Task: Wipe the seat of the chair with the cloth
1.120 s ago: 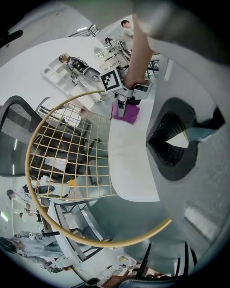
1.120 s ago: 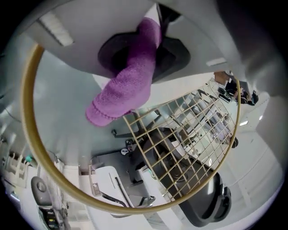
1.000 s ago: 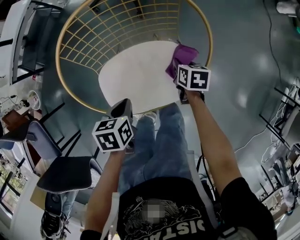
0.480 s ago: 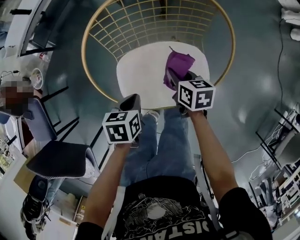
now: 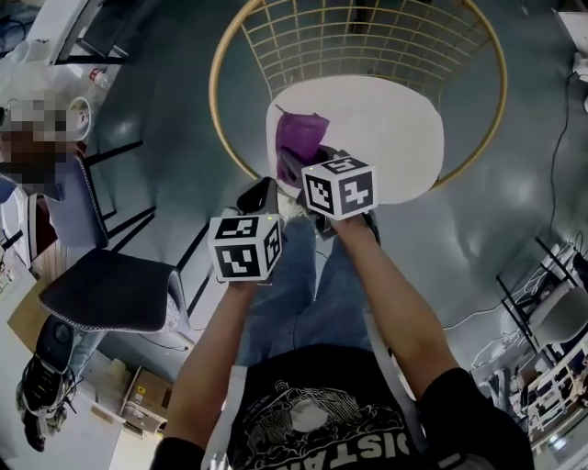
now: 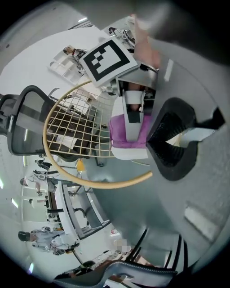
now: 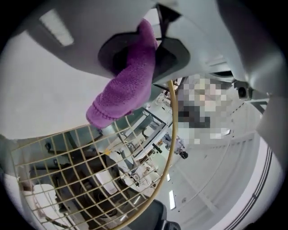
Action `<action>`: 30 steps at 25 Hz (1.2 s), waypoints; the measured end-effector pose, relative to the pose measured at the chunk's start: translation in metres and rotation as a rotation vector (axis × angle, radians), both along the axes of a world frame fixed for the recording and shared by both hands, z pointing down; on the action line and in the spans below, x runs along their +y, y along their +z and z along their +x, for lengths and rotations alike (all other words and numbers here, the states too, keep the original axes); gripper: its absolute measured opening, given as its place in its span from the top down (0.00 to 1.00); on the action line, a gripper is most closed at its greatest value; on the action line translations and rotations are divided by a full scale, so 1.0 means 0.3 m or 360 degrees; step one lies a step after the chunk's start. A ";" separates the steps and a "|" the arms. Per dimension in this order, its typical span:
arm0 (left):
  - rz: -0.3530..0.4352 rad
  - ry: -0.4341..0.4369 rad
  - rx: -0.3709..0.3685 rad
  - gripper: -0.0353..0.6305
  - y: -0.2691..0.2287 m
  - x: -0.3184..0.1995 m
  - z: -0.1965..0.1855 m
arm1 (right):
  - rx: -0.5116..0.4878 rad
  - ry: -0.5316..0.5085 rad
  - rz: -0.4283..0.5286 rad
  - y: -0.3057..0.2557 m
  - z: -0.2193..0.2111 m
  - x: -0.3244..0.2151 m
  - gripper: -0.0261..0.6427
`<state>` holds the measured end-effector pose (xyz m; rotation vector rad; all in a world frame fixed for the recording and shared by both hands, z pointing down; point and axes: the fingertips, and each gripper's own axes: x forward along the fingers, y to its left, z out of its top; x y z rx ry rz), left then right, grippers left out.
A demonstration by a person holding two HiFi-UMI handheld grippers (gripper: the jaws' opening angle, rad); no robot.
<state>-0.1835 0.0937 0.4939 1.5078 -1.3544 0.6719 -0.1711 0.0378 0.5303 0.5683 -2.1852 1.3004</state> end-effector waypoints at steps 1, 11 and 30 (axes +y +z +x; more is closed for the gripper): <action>0.0001 -0.0011 0.0004 0.96 0.000 0.011 -0.012 | -0.0003 -0.0016 -0.0010 0.011 -0.028 0.014 0.86; 0.0017 -0.0002 0.0060 0.96 0.030 0.078 -0.075 | 0.0114 -0.0022 0.0002 0.115 -0.064 0.034 0.86; -0.0002 0.0079 0.0109 0.96 0.046 0.036 0.139 | 0.0351 0.0056 0.0013 0.214 0.299 -0.019 0.86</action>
